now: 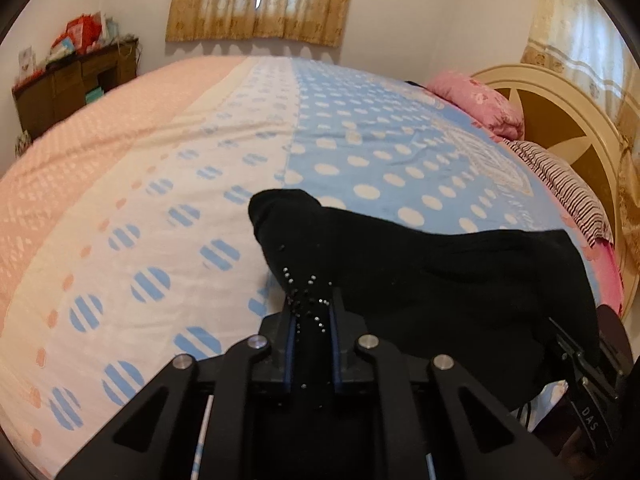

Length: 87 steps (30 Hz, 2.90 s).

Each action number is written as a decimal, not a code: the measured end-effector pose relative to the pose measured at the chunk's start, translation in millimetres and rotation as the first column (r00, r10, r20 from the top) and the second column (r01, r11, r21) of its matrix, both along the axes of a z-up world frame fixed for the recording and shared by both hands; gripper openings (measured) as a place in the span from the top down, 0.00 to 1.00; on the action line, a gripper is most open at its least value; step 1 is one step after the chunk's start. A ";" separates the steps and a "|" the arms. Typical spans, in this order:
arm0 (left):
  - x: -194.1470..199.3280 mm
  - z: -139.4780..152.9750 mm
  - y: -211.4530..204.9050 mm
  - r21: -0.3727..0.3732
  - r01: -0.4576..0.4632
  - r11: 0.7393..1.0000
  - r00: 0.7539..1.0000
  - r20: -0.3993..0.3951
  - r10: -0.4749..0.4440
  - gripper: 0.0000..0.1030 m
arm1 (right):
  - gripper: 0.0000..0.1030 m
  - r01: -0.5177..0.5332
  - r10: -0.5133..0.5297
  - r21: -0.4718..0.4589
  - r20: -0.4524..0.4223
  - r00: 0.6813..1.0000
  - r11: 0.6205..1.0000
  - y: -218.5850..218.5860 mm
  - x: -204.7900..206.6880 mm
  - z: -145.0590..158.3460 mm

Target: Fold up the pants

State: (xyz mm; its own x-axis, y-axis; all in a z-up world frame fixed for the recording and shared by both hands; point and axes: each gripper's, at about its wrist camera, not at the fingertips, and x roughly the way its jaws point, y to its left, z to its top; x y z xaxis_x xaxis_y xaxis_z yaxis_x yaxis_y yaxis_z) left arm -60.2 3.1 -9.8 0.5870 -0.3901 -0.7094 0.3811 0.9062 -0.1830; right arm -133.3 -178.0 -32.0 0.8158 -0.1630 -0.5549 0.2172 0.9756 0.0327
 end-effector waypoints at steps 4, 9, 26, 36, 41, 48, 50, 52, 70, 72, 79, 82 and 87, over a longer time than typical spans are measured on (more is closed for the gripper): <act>3.1 9.9 4.9 0.000 -0.012 1.000 0.999 0.029 0.012 0.87 | 0.74 -0.028 0.028 0.014 0.015 0.999 0.999 4.7 6.1 6.7; 16.5 17.3 26.4 -0.044 -0.063 0.997 0.998 0.016 0.064 0.87 | 0.74 -0.079 0.078 0.002 0.038 0.996 0.997 14.1 21.9 16.4; 90.2 60.1 136.8 0.009 -0.425 0.905 0.884 0.218 0.413 0.87 | 0.74 -0.393 0.412 -0.149 0.129 0.902 0.907 125.5 197.1 56.9; 152.5 4.2 174.3 0.123 -0.590 0.798 0.805 0.168 0.569 0.87 | 0.74 -0.450 0.444 -0.213 -0.081 0.892 0.867 171.6 324.4 -16.0; 162.5 -22.9 184.2 0.184 -0.613 0.768 0.787 0.067 0.613 0.67 | 0.71 -0.455 0.432 -0.123 -0.176 0.884 0.882 156.4 346.2 -29.0; 144.0 -9.8 209.9 0.201 -0.650 0.733 0.755 0.060 0.653 0.16 | 0.45 -0.427 0.407 -0.082 -0.191 0.893 0.900 138.5 345.1 -26.0; 130.1 -0.5 225.4 0.195 -0.685 0.702 0.724 0.080 0.685 0.13 | 0.43 -0.403 0.385 -0.093 -0.164 0.908 0.911 130.8 332.1 -15.0; 117.6 5.0 234.2 0.186 -0.718 0.671 0.693 0.111 0.712 0.13 | 0.43 -0.347 0.336 -0.092 -0.116 0.935 0.933 121.0 318.3 -3.7; 117.3 -23.7 183.3 0.364 -0.624 0.692 0.769 0.131 0.625 0.13 | 0.43 -0.348 0.361 0.097 -0.216 0.907 0.933 147.2 290.8 -37.2; 113.2 -20.1 185.0 0.355 -0.625 0.695 0.769 0.130 0.625 0.13 | 0.43 -0.328 0.341 0.098 -0.192 0.920 0.940 144.6 280.5 -30.2; 82.3 -12.0 171.6 0.276 -0.603 0.749 0.795 0.125 0.594 0.13 | 0.42 -0.293 0.317 0.208 -0.094 0.944 0.933 140.3 228.6 -5.5; 69.2 -8.0 162.9 0.257 -0.579 0.773 0.814 0.136 0.565 0.13 | 0.42 -0.282 0.302 0.206 -0.073 0.951 0.937 139.5 204.7 3.2; 39.1 7.2 143.2 0.239 -0.547 0.802 0.836 0.211 0.507 0.12 | 0.42 -0.236 0.233 0.165 0.039 0.972 0.958 133.3 160.5 25.8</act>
State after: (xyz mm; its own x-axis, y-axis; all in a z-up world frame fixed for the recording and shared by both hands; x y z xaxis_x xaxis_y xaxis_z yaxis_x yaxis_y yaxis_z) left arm -21.1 146.3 -2.6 0.7380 0.2086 -0.6417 -0.1685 0.9779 0.1241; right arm 27.2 -44.8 -6.2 0.8308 0.1278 -0.5418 -0.0189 0.9792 0.2019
